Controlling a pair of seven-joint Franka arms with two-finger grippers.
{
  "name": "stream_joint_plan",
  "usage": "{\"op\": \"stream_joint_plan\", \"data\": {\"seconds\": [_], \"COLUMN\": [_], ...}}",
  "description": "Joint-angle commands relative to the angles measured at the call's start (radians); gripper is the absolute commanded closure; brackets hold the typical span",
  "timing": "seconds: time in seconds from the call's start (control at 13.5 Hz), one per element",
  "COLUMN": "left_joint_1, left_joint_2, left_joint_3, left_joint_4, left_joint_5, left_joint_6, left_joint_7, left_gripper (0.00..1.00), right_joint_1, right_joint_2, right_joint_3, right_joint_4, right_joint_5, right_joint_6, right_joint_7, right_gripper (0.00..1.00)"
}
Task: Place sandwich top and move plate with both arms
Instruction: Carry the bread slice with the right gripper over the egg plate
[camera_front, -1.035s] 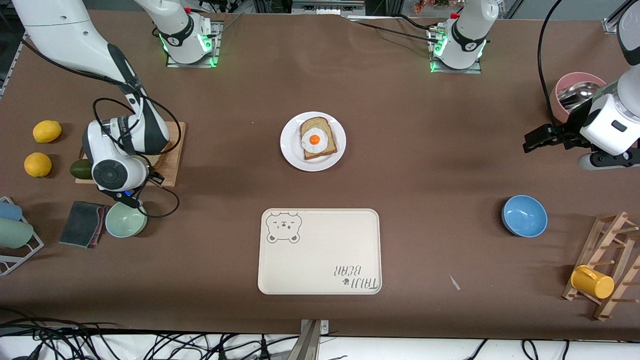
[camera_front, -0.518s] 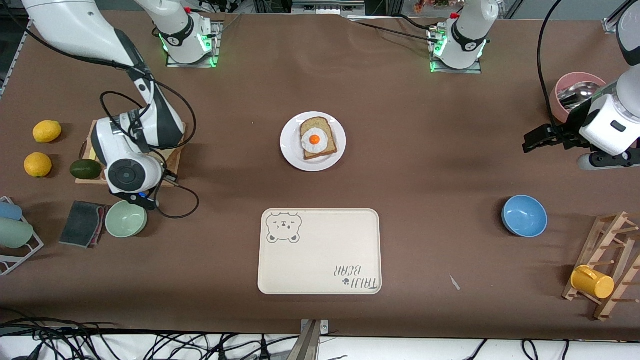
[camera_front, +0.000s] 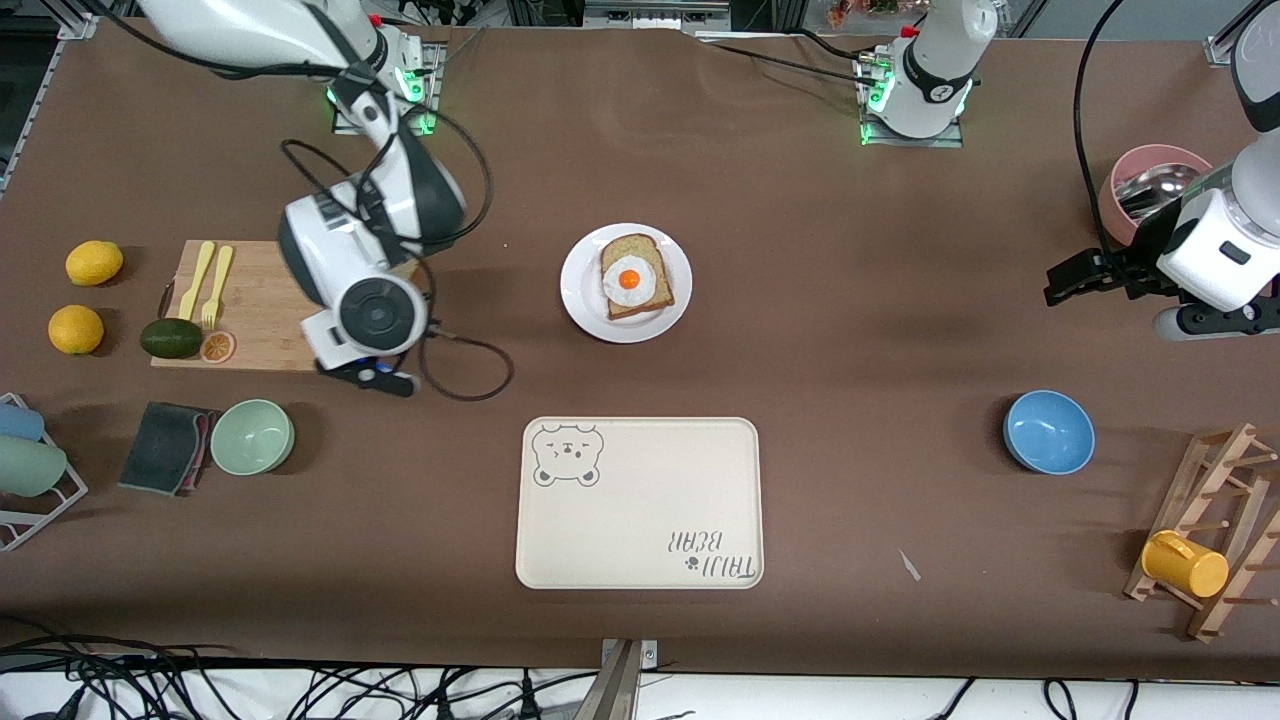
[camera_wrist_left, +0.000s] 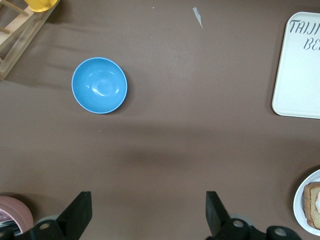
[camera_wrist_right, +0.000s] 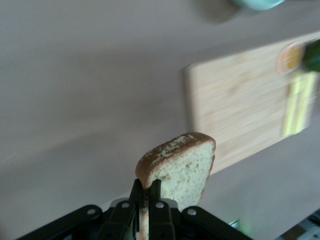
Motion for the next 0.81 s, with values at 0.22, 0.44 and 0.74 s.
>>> {"op": "stream_joint_plan", "data": {"seconds": [0.22, 0.44, 0.74], "left_joint_1": [-0.006, -0.006, -0.006], "left_joint_2": [0.006, 0.006, 0.007], "left_joint_3": [0.0, 0.0, 0.0], "left_joint_4": [0.012, 0.012, 0.01], "left_joint_5": [-0.006, -0.006, -0.006], "left_joint_6": [-0.015, -0.015, -0.016], "left_joint_7": [-0.003, -0.002, -0.003], "left_gripper": [0.0, 0.0, 0.0], "right_joint_1": [0.127, 0.199, 0.293], "right_joint_2": [0.029, 0.08, 0.178], "right_joint_3": [0.001, 0.001, 0.001], "right_joint_4": [0.111, 0.183, 0.243], "right_joint_5": [0.222, 0.292, 0.348], "right_joint_6": [-0.015, 0.049, 0.203], "right_joint_7": [0.02, 0.068, 0.091], "right_gripper": [1.0, 1.0, 1.0]}}
